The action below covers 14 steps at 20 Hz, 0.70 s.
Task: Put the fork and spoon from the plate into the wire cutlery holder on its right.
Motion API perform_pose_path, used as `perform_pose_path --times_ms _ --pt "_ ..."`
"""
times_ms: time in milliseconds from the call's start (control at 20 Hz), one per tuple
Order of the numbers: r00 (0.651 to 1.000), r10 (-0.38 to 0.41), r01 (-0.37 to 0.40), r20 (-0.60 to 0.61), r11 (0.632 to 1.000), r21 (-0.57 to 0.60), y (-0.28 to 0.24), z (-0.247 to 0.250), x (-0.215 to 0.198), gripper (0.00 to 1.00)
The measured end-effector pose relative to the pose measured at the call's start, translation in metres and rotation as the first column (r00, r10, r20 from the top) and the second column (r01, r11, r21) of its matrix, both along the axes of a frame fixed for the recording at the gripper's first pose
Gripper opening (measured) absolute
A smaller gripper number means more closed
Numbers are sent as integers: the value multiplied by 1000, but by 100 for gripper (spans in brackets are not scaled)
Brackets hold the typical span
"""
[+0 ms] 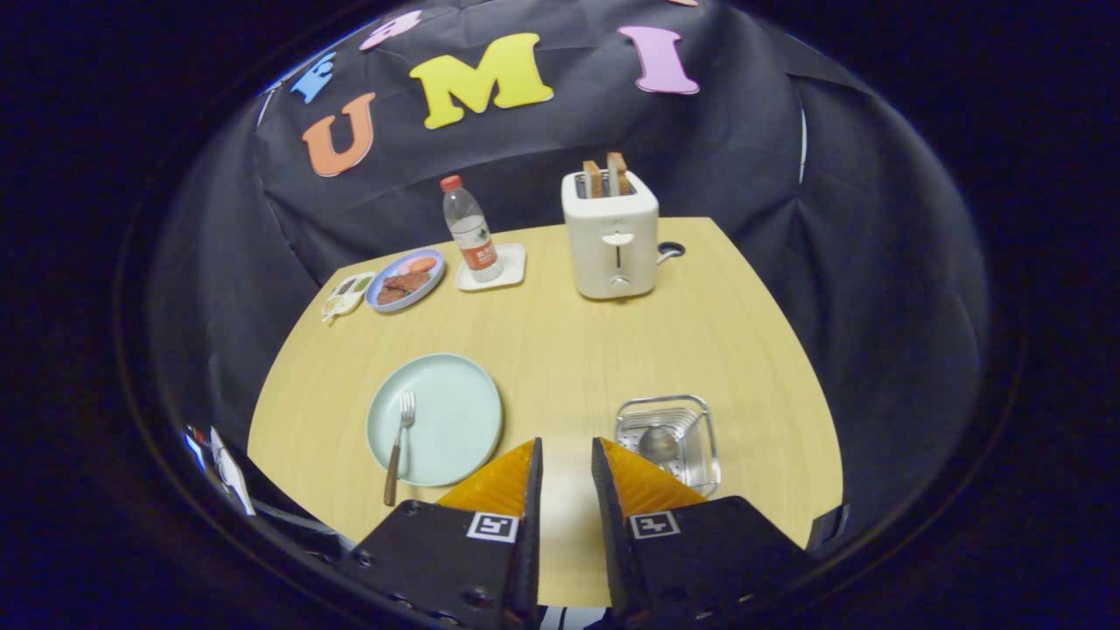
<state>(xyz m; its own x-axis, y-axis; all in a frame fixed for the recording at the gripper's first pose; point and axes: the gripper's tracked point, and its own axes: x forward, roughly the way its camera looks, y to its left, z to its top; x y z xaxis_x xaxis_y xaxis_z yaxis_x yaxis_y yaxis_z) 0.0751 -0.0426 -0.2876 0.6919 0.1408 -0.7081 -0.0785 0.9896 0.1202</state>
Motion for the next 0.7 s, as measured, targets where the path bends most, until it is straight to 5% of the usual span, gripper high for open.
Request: perform_pose_path --times_ms 50,200,300,700 --pt "1000 22 -22 8 1000 0 14 -2 2 35" --pt "999 49 -49 -3 999 -15 50 -19 4 76" --pt "998 58 -59 -20 998 -16 71 -27 7 92" --pt "985 112 -118 -127 992 -40 146 -62 6 97"
